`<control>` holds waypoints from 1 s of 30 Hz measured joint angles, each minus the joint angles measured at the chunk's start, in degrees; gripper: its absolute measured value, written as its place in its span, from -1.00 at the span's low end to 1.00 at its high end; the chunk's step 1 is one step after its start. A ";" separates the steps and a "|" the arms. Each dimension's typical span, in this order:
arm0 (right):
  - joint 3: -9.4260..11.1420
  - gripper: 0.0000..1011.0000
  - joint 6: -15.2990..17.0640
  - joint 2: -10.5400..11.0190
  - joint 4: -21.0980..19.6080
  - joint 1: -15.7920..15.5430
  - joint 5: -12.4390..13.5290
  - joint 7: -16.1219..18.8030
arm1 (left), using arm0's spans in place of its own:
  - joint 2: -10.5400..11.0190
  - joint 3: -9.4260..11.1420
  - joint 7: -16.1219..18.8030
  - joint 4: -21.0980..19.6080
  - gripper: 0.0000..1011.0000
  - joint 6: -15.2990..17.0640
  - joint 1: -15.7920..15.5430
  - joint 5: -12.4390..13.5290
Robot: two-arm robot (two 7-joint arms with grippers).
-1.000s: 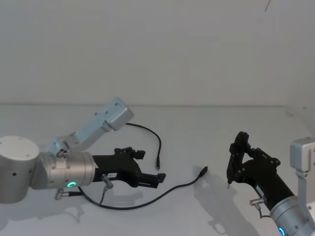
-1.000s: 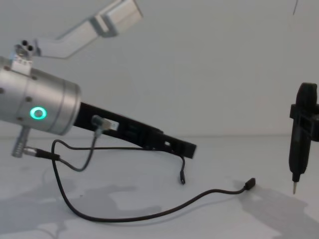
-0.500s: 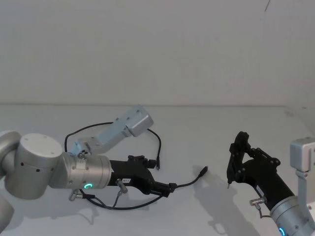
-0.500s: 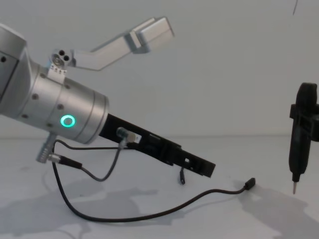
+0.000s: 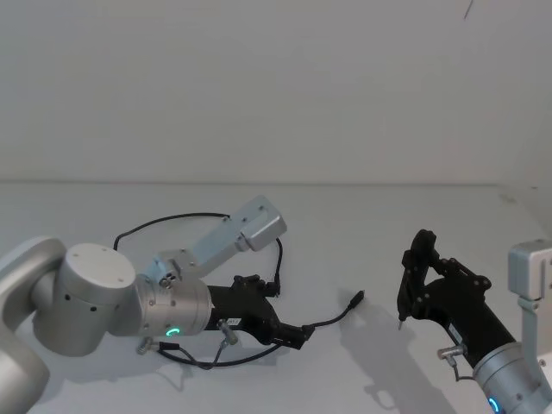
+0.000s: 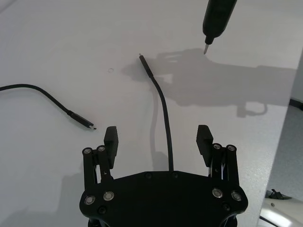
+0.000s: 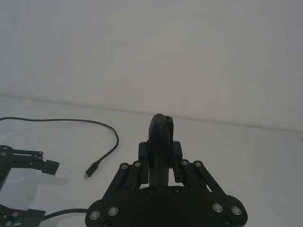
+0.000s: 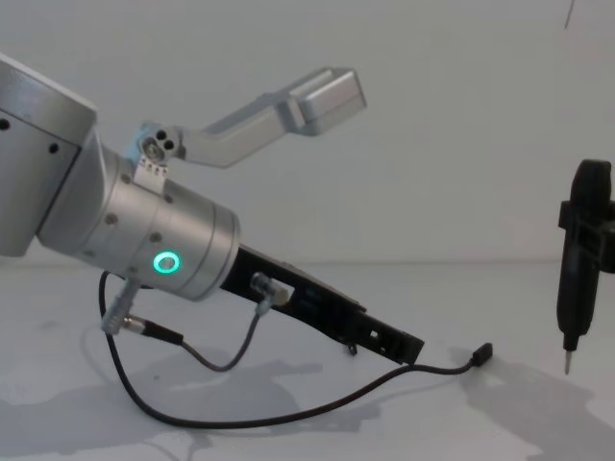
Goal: Pick up the data cable with the one hand.
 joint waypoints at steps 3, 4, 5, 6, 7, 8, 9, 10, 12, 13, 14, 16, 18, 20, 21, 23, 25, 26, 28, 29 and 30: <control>0.00 -0.45 0.00 0.00 0.00 0.00 0.00 0.00 | -0.52 0.27 0.45 0.58 0.98 0.01 -0.06 0.35; 0.00 -0.45 0.00 0.00 0.00 0.00 0.00 0.00 | -0.85 0.36 0.63 0.97 0.98 0.13 -0.08 0.47; 0.00 -0.45 0.00 0.00 0.00 0.00 0.00 0.00 | -0.99 0.39 0.70 1.15 0.98 0.18 -0.09 0.50; 0.00 -0.45 0.00 0.00 0.00 0.00 0.00 0.00 | -1.14 0.43 0.80 1.33 0.98 0.30 -0.10 0.54; 0.00 -0.45 0.00 0.00 0.00 0.00 0.00 0.00 | -1.29 0.46 0.88 1.53 0.98 0.42 -0.10 0.58; 0.00 -0.45 0.00 0.00 0.00 0.00 0.00 0.00 | -1.68 0.50 1.02 1.95 0.98 0.68 -0.13 0.61; 0.00 -0.45 0.00 0.00 0.00 0.00 0.00 0.00 | -1.85 0.53 1.09 2.14 0.98 0.81 -0.14 0.62; 0.00 -0.45 0.00 0.00 0.00 0.00 0.00 0.00 | -2.01 0.54 1.15 2.36 0.98 0.96 -0.15 0.64; 0.00 -0.45 0.00 0.00 0.00 0.00 0.00 0.00 | -2.50 0.59 1.31 3.05 0.98 1.40 -0.20 0.66; 0.00 -0.45 0.00 0.00 0.00 0.00 0.00 0.00 | -2.63 0.60 1.38 3.24 0.98 1.58 -0.22 0.68; 0.00 -0.45 0.00 0.00 0.00 0.00 0.00 0.00 | -2.77 0.62 1.43 3.44 0.98 1.70 -0.24 0.70; 0.00 -0.45 0.00 0.00 0.00 0.00 0.00 0.00 | -3.20 0.68 1.54 4.05 0.98 2.07 -0.30 0.75; 0.00 -0.45 0.00 0.00 0.00 0.00 0.00 0.00 | -3.59 0.74 1.65 4.65 0.98 2.44 -0.35 0.85; 0.00 -0.45 0.00 0.00 0.00 0.00 0.00 0.00 | -3.82 0.77 1.71 4.99 0.98 2.63 -0.40 0.91; 0.00 -0.45 0.00 0.00 0.00 0.00 0.00 0.00 | -3.92 0.77 1.75 5.14 0.98 2.73 -0.43 0.95; 0.00 -0.45 0.00 0.00 0.00 0.00 0.00 0.00 | -4.20 0.80 1.83 5.57 0.98 2.93 -0.47 1.08; 0.00 -0.45 0.00 0.00 0.00 0.00 0.00 0.00 | -4.48 0.83 1.87 6.01 0.98 3.10 -0.51 1.20; 0.00 -0.45 0.00 0.00 0.00 0.00 0.00 0.00 | -4.54 0.83 1.88 6.09 0.97 3.14 -0.52 1.22; 0.00 -0.45 0.00 0.00 0.00 0.00 0.00 0.00 | -4.67 0.84 1.90 6.29 0.89 3.21 -0.56 1.29; 0.00 -0.45 0.00 0.00 0.00 0.00 0.00 0.00 | -4.79 0.85 1.91 6.46 0.87 3.28 -0.57 1.34; 0.00 -0.45 0.00 0.00 0.00 0.00 0.00 0.00 | -4.85 0.85 1.91 6.55 0.83 3.31 -0.59 1.37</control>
